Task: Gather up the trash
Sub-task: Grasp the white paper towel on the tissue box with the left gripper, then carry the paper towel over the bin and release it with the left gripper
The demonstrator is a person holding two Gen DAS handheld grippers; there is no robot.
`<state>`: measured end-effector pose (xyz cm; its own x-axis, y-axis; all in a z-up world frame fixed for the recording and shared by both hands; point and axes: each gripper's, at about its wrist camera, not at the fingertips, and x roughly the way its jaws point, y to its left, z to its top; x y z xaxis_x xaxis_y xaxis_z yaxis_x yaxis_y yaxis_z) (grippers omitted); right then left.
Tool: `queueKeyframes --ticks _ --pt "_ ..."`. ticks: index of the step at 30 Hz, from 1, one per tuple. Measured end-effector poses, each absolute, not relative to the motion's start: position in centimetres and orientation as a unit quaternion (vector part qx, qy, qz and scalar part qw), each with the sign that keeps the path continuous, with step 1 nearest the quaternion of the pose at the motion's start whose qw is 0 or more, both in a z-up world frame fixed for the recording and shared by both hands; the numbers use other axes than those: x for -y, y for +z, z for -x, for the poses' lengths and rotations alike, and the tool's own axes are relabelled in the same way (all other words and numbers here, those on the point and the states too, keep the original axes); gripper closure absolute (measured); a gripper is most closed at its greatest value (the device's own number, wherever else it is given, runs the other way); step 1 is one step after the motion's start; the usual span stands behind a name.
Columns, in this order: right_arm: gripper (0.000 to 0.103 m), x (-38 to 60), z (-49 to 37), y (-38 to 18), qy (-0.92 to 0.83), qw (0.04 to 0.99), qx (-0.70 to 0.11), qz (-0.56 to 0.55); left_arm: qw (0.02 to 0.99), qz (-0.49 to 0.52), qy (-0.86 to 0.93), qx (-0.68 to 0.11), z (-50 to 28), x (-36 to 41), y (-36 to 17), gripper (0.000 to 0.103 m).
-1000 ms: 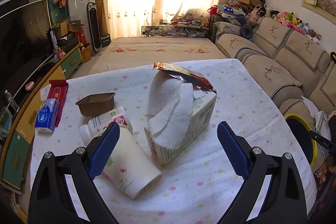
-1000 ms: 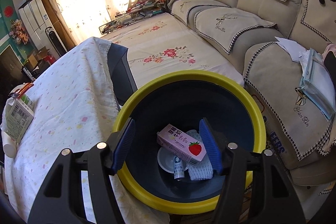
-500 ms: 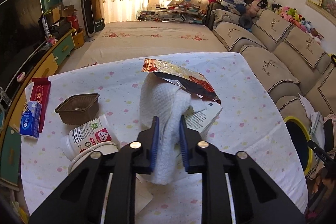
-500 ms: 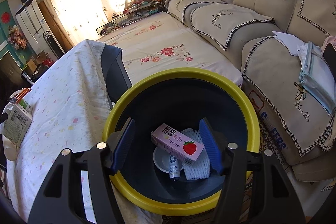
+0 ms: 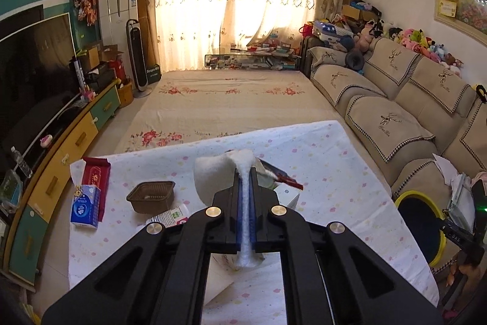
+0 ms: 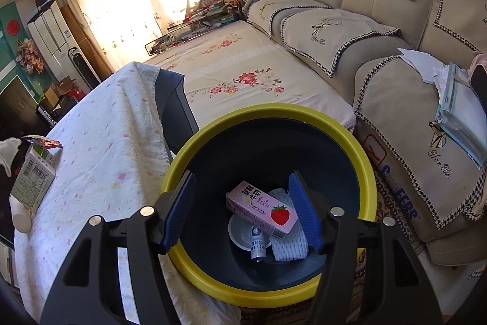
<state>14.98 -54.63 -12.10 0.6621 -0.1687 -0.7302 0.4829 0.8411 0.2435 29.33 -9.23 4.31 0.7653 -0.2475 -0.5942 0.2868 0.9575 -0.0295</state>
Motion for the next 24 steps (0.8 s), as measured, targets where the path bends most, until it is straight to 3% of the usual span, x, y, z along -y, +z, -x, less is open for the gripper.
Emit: queueKeyframes --ticks 11,24 --pt "0.042 54.9 -14.1 -11.4 -0.177 0.891 -0.356 -0.220 0.938 -0.068 -0.210 -0.267 -21.2 14.6 10.7 0.099" --pt "0.042 57.5 -10.5 -10.2 -0.193 0.894 -0.330 -0.235 0.871 -0.115 -0.375 -0.297 -14.4 30.2 8.3 0.099"
